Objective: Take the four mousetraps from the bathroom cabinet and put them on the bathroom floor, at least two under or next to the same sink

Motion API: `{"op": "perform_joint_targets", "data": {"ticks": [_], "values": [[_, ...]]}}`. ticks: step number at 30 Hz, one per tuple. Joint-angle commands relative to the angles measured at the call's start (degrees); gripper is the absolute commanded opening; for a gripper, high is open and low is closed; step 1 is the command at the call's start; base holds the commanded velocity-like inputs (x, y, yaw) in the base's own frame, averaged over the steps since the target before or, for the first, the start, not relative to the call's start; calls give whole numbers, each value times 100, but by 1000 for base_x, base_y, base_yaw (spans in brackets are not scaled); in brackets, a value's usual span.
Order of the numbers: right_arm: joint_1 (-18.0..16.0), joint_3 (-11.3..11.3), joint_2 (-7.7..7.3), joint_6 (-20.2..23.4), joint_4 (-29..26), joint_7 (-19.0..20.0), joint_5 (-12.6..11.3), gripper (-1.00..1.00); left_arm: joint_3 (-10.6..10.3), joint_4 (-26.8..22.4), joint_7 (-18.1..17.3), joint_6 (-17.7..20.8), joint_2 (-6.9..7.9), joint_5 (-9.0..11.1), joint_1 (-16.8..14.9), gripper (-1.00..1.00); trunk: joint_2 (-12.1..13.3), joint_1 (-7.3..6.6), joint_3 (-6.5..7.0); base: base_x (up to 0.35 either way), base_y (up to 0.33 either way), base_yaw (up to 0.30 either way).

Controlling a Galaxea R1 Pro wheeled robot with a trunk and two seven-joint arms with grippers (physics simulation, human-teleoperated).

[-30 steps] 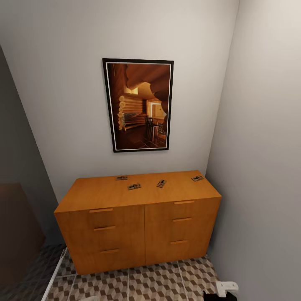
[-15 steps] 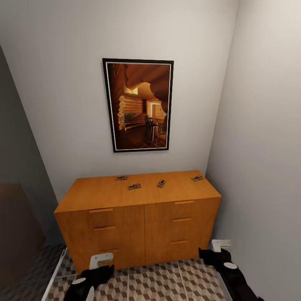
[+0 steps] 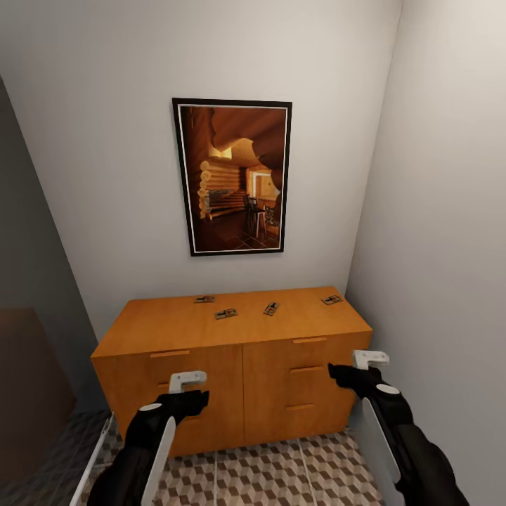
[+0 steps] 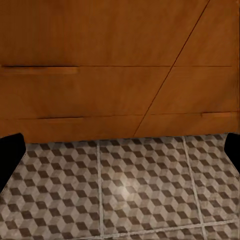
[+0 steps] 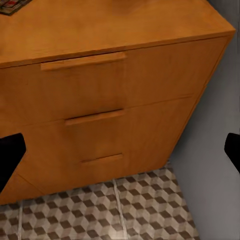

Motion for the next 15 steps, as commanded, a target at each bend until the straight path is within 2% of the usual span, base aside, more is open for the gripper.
{"op": "perform_joint_targets", "data": {"ticks": [1,9,10,15], "values": [[-182,5,-3,163,-21,-46,-73,100,0,-19,10,107,-4,-7,-170,100,-5,2,-4,0,0,0],[-1067,-1,20,861,-28,-48,-122,100,-8,-15,12,419,-4,-4,-808,100,-5,2,-4,0,0,0],[-1265,-3,31,948,-17,-48,-152,100,-8,-2,12,461,-4,3,-925,100,-5,2,-4,0,0,0],[-1553,1,92,1173,-2,-51,-333,100,-22,51,13,514,-4,1,-1085,100,-5,2,-4,0,0,0]]}}
